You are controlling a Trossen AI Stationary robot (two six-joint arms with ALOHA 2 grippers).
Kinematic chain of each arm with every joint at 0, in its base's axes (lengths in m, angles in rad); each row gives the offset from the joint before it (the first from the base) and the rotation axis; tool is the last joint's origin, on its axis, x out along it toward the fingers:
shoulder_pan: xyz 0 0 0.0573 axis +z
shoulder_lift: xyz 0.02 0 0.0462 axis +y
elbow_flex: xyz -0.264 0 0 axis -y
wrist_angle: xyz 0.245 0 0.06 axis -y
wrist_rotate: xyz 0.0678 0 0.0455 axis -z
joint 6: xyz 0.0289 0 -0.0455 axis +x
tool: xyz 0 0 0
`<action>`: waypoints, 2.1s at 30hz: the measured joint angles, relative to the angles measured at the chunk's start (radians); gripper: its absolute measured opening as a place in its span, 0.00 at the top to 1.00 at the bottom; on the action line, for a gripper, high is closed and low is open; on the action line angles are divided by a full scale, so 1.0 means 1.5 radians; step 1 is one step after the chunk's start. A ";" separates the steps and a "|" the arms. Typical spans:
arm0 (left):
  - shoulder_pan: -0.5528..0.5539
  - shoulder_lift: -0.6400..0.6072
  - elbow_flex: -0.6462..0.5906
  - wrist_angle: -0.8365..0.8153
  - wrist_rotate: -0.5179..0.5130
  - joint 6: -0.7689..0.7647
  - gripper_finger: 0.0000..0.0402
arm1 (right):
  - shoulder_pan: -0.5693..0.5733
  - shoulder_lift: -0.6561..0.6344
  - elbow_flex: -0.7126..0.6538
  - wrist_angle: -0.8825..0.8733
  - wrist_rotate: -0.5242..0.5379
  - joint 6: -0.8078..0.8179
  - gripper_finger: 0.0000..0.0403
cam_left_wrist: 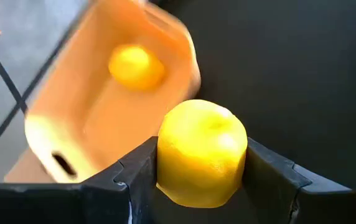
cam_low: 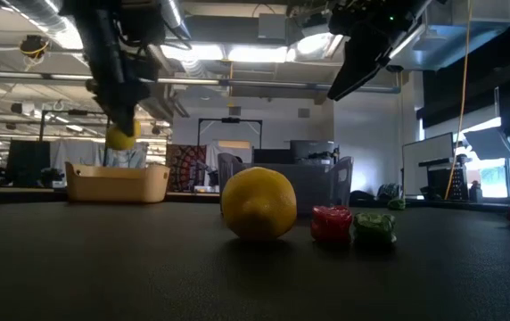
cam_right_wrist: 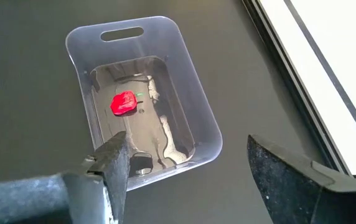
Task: Sort produce into baskets
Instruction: Put the yellow lemon into the yellow bin
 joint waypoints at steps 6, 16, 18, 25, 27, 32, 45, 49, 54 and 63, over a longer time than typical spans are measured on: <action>0.062 0.001 -0.019 0.129 0.000 0.037 0.51 | 0.000 0.000 0.000 0.000 0.000 0.000 0.34; 0.163 0.001 -0.090 0.298 0.002 0.083 0.51 | 0.000 0.000 0.000 0.001 0.000 -0.001 0.34; 0.177 0.001 -0.107 0.318 0.004 0.085 0.51 | 0.000 0.000 0.000 0.001 0.000 -0.002 0.34; 0.210 0.011 -0.160 0.383 0.040 0.063 0.51 | 0.000 0.000 0.000 0.003 0.000 -0.003 0.34; 0.217 0.015 -0.173 0.407 0.045 0.054 0.51 | 0.000 0.000 0.000 0.003 0.000 -0.003 0.34; 0.229 0.024 -0.211 0.472 0.047 0.043 0.51 | 0.000 0.000 0.000 0.003 0.000 -0.003 0.34; 0.242 0.063 -0.222 0.491 0.064 0.025 0.43 | 0.000 0.000 0.000 0.003 0.000 -0.003 0.34; 0.246 0.072 -0.222 0.491 0.074 0.028 0.37 | 0.000 0.000 0.000 0.003 0.000 -0.003 0.34; 0.247 0.071 -0.222 0.492 0.075 0.042 0.33 | 0.000 0.000 0.000 0.002 0.000 -0.003 0.34; 0.221 0.040 -0.181 0.453 0.075 0.089 0.35 | 0.000 0.000 0.000 0.002 0.000 0.002 0.34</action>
